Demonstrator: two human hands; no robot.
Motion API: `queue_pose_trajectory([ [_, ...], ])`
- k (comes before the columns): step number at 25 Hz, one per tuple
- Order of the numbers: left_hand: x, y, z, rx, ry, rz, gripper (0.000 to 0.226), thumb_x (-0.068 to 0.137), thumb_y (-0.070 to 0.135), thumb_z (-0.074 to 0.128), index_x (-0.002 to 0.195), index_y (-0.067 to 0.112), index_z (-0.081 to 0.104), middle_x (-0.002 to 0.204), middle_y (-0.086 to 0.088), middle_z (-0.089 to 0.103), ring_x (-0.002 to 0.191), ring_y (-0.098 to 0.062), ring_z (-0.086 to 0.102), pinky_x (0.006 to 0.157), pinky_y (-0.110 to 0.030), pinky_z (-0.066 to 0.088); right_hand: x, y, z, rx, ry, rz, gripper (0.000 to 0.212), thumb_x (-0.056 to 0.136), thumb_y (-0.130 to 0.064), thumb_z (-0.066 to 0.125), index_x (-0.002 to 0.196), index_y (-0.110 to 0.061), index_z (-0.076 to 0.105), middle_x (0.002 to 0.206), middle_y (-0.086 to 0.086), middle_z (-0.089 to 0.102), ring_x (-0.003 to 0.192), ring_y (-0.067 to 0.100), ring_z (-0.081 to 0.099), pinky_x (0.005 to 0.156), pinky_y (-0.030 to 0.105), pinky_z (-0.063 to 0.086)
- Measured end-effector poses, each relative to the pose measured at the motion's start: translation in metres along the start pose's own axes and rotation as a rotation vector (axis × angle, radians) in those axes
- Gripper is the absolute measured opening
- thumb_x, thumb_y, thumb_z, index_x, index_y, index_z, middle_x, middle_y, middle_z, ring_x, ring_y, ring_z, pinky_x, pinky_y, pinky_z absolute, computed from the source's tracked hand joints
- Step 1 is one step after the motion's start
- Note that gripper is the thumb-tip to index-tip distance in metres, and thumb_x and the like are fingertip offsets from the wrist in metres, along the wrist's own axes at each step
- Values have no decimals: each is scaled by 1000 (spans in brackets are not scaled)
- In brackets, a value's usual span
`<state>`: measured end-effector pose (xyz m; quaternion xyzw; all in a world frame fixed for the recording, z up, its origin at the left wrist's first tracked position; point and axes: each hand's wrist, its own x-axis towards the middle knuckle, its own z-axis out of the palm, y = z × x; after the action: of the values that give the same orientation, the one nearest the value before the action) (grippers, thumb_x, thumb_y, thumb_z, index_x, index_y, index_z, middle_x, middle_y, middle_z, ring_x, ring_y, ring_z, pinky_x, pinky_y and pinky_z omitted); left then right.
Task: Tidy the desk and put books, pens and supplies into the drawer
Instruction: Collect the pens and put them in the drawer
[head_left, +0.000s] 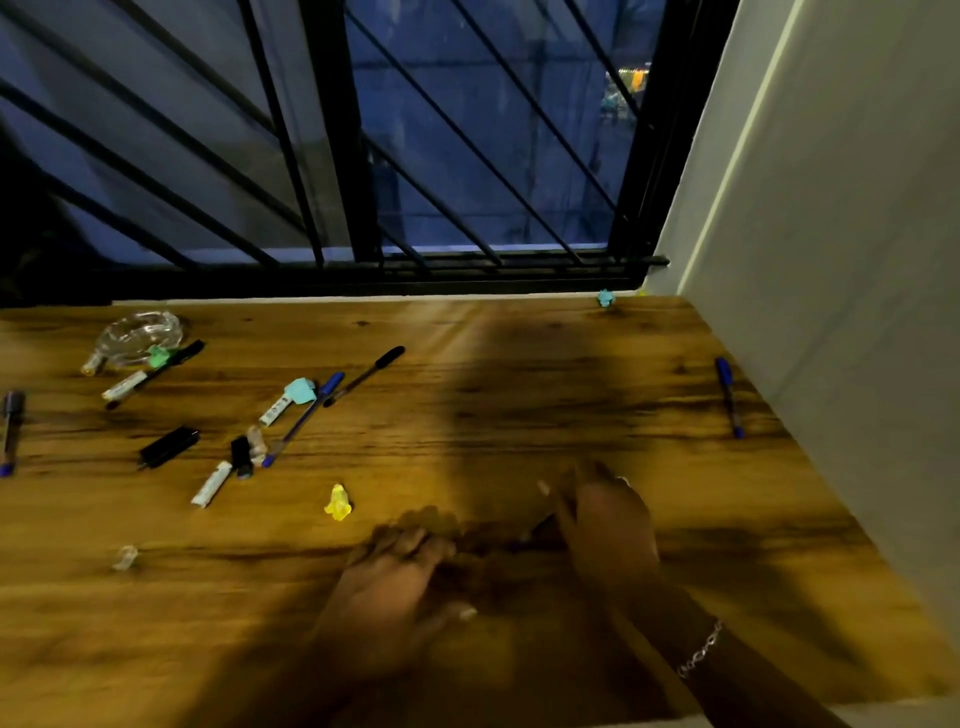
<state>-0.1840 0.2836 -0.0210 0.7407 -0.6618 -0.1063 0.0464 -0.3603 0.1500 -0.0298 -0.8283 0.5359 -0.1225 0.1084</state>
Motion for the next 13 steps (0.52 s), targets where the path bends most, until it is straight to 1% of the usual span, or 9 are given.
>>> queue_pose_trajectory([
  [2, 21, -2, 1, -69, 32, 59, 90, 57, 78, 8, 132, 38, 37, 136, 12, 40, 128, -12, 37, 103, -28, 31, 20, 1, 3, -59, -96, 151, 62, 93, -50, 39, 139, -10, 26, 125, 11, 53, 113, 28, 52, 84, 34, 45],
  [3, 31, -3, 2, -52, 41, 92, 83, 61, 75, 12, 127, 37, 43, 130, 12, 46, 122, -12, 44, 99, -29, 36, 29, 1, 6, -88, -136, 201, 65, 94, -46, 40, 142, -8, 20, 129, 14, 49, 116, 29, 51, 88, 35, 45],
  [5, 50, -2, -1, -55, 61, 112, 66, 68, 71, 22, 112, 35, 56, 112, 12, 57, 104, -12, 60, 84, -31, 48, 44, -1, 9, -110, -177, 260, 55, 97, -32, 40, 143, -8, 21, 136, 17, 42, 120, 29, 49, 93, 34, 44],
  [6, 59, -1, -4, -71, 72, 114, 66, 67, 71, 23, 110, 34, 57, 110, 13, 57, 102, -11, 61, 83, -31, 49, 48, -2, 11, -98, -184, 275, 49, 98, -22, 37, 142, -8, 22, 138, 18, 39, 121, 29, 48, 95, 34, 43],
  [7, 69, -2, -7, -82, 60, 126, 72, 64, 72, 19, 115, 34, 54, 116, 13, 54, 109, -11, 56, 89, -31, 45, 52, -4, 12, -88, -190, 291, 47, 98, -14, 35, 142, -8, 21, 139, 19, 36, 121, 29, 48, 96, 33, 43],
  [9, 83, -1, -9, -85, 9, 125, 86, 58, 74, 9, 126, 36, 44, 129, 14, 43, 122, -9, 43, 100, -27, 35, 53, -5, 12, -81, -189, 300, 56, 93, -7, 43, 142, -6, 18, 139, 20, 33, 122, 30, 47, 98, 33, 42],
  [11, 98, 3, -10, -76, 17, 124, 80, 68, 76, 15, 132, 34, 38, 139, 10, 38, 128, -10, 37, 103, -26, 31, 53, -3, 11, -45, -189, 312, 64, 87, -8, 54, 140, -6, 19, 138, 19, 32, 122, 32, 45, 98, 34, 40],
  [12, 105, 9, -13, -57, 6, 118, 77, 74, 74, 19, 135, 31, 36, 144, 8, 35, 132, -12, 34, 105, -26, 29, 54, 1, 12, -18, -185, 325, 60, 88, -9, 52, 139, -8, 21, 137, 18, 34, 122, 32, 44, 99, 34, 39],
  [13, 111, 15, -16, -46, -2, 116, 80, 75, 74, 16, 137, 28, 34, 147, 6, 32, 134, -13, 32, 106, -27, 28, 56, 5, 10, 13, -170, 336, 51, 91, -11, 46, 137, -9, 24, 136, 17, 38, 122, 31, 44, 99, 33, 39],
])
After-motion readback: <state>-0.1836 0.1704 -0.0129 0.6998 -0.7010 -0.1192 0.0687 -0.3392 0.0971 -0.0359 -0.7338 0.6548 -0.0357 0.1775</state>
